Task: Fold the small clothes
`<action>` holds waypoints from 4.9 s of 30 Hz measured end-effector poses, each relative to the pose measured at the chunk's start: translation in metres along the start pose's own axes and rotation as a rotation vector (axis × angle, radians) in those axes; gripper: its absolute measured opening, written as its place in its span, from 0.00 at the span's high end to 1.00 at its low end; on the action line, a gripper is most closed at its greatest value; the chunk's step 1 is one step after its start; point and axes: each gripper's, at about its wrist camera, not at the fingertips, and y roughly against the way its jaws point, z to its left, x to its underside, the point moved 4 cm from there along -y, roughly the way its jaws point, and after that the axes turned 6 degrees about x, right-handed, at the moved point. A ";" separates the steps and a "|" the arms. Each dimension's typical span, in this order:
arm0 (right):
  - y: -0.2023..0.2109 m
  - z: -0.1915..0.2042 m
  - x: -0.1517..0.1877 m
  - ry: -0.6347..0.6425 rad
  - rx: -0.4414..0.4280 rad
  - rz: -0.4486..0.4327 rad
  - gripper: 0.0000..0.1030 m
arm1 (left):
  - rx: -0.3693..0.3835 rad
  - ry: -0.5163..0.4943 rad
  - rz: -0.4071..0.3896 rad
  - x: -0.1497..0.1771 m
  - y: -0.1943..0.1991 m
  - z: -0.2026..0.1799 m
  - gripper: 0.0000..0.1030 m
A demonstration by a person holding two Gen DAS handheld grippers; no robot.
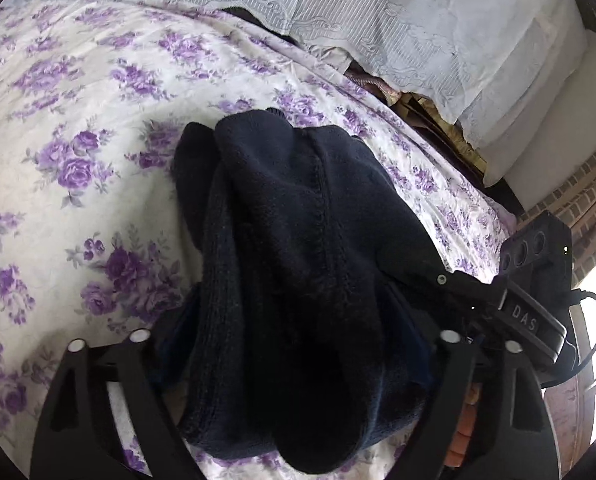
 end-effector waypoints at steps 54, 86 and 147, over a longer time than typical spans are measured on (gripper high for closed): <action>0.514 -0.280 0.083 -0.304 0.502 -0.701 0.43 | 0.386 -0.870 0.193 0.186 -0.091 -0.558 0.44; 0.482 -0.389 0.102 -0.475 0.579 -0.674 0.31 | 0.286 -0.982 0.192 0.226 -0.202 -0.574 0.25; 0.545 -0.147 0.194 -0.156 0.948 -0.752 0.09 | 0.254 -0.960 -0.061 0.223 0.024 -0.514 0.05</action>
